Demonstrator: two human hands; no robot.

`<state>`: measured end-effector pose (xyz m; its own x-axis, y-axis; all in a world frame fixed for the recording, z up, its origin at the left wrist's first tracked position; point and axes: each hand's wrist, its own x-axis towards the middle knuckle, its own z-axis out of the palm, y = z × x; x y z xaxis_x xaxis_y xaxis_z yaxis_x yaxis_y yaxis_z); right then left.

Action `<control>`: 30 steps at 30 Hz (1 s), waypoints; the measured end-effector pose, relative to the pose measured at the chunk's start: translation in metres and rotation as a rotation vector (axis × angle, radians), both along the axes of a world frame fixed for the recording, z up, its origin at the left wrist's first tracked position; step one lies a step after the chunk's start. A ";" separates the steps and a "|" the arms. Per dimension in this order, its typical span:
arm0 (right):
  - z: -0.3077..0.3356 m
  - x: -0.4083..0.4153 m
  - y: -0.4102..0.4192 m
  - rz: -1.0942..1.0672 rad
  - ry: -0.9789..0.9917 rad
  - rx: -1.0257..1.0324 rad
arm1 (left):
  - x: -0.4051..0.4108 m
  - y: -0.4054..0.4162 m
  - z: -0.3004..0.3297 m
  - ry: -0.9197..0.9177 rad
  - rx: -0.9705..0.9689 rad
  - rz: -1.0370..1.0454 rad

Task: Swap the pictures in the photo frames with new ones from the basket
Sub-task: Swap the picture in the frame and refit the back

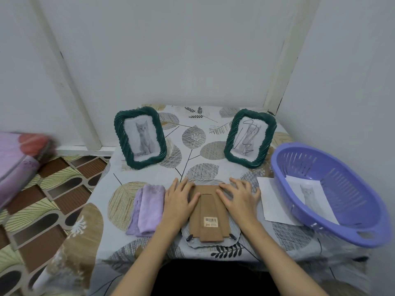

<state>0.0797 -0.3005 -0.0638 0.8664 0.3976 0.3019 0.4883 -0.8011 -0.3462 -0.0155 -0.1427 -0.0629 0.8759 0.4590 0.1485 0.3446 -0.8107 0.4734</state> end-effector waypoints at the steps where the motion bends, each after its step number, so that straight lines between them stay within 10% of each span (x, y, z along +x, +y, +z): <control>1: 0.001 -0.001 0.000 0.000 0.007 -0.007 | 0.000 0.000 0.001 -0.001 -0.003 -0.003; 12: 0.015 -0.061 -0.014 0.044 0.182 0.088 | -0.024 -0.011 0.009 0.033 -0.144 0.070; 21: 0.034 -0.072 -0.030 0.209 0.420 0.257 | -0.038 -0.008 0.050 -0.303 -1.217 0.111; 30: 0.100 -0.094 -0.023 0.479 0.631 0.587 | -0.042 -0.026 0.100 -0.450 -1.447 -0.119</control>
<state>-0.0141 -0.3232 0.0358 0.7230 0.6834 0.1013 0.3052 -0.1845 -0.9343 -0.0577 -0.1682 0.0370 0.9233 0.3716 -0.0971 -0.0726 0.4170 0.9060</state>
